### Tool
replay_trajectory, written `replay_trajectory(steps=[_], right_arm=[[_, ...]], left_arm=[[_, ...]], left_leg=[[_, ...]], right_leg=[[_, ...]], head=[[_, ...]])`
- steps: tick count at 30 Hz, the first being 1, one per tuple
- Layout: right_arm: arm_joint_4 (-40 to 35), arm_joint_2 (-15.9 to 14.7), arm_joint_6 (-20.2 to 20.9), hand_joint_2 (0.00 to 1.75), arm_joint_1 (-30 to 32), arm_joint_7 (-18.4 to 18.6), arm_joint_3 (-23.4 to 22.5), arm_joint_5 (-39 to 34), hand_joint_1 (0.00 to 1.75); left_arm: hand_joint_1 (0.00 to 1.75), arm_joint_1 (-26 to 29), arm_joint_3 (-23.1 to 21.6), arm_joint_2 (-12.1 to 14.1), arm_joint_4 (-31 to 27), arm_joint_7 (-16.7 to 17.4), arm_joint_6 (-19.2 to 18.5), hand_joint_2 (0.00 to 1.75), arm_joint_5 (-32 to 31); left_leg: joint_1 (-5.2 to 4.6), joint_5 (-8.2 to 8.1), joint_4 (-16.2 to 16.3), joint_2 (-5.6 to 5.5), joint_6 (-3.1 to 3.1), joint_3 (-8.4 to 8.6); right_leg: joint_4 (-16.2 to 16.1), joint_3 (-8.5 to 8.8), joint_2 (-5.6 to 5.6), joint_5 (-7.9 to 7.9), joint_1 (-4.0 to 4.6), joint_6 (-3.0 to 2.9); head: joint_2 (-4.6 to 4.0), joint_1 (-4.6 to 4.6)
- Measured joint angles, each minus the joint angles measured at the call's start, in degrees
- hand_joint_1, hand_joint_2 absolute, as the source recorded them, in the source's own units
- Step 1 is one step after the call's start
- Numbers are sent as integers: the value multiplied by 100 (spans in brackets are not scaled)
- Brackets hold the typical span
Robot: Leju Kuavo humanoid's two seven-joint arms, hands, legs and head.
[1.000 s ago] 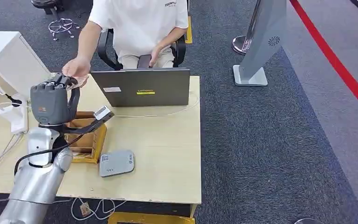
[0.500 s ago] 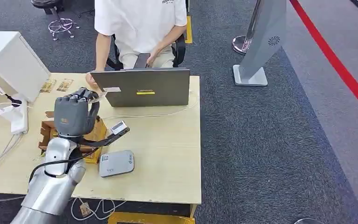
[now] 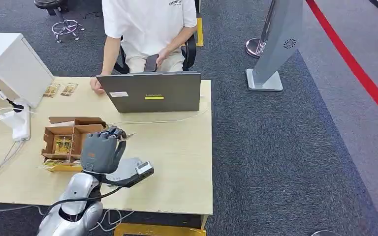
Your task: Pass the card to the sensor for recognition and then transmit it.
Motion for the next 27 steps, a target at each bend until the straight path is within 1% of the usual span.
replay_trajectory(steps=[1, 3, 11, 14, 15, 16, 19, 21, 24, 27], right_arm=[[0, 6, -4, 0, 5, 17, 0, 35, 0], [0, 9, -4, 0, 6, 48, 0, 81, 0], [0, 20, -13, 0, 8, 96, 0, 146, 0], [0, 20, -11, 0, 9, 122, 2, 192, 0], [0, 20, 2, 0, 9, 131, 2, 199, 0], [0, 20, 4, 0, 9, 142, 2, 199, 0], [0, 20, 4, 0, 13, 181, 2, 199, 0], [0, 20, 2, 0, 16, 188, 2, 199, 0], [0, 20, 2, 0, 20, 188, 2, 199, 0], [0, 20, -4, 0, 24, 208, 2, 199, 0]], left_arm=[[175, 17, -35, 0, 0, 61, -132, 175, -2], [175, 17, -74, -2, 0, 122, -235, 175, -11], [175, 15, -129, -11, 0, 192, -371, 175, -15], [175, -3, -135, -22, 7, 291, -559, 175, 2], [175, -33, -155, -35, 33, 336, -751, 175, 4], [175, -44, -164, -37, 42, 341, -811, 175, 7], [175, -112, -240, -37, 140, 437, -1189, 175, 15], [175, -124, -299, -37, 181, 492, -1296, 175, 0], [175, -141, -319, -37, 223, 518, -1328, 175, -2], [175, -177, -378, -35, 265, 597, -1447, 175, -20]], left_leg=[[0, 0, 1, 0, 0, 0], [0, 0, 1, 0, 0, 0], [0, 0, 1, 0, 0, 1], [0, 0, 1, 0, 0, 0], [0, 0, 1, 0, 0, 0], [0, 0, 1, 0, 0, 0], [0, 0, 2, 0, 0, 0], [0, 0, 3, 0, 0, 0], [0, 0, 3, 0, 0, 0], [0, 0, 3, 0, 0, 0]], right_leg=[[0, 0, 0, 1, 0, 1], [0, 0, 0, 1, 0, 1], [0, -2, 0, 1, 0, 1], [0, -3, 1, 1, 0, 1], [0, -2, 0, 1, 0, 1], [0, -2, 0, 1, 0, 1], [0, -2, 1, 1, 0, 1], [0, -2, 1, 1, 0, 1], [0, -2, 1, 1, 0, 1], [0, -2, 0, 1, 0, 1]], head=[[2, 0], [0, 0], [2, -2], [2, -2], [0, 0], [0, 0], [2, 0], [0, -2], [2, 0], [2, -2]])
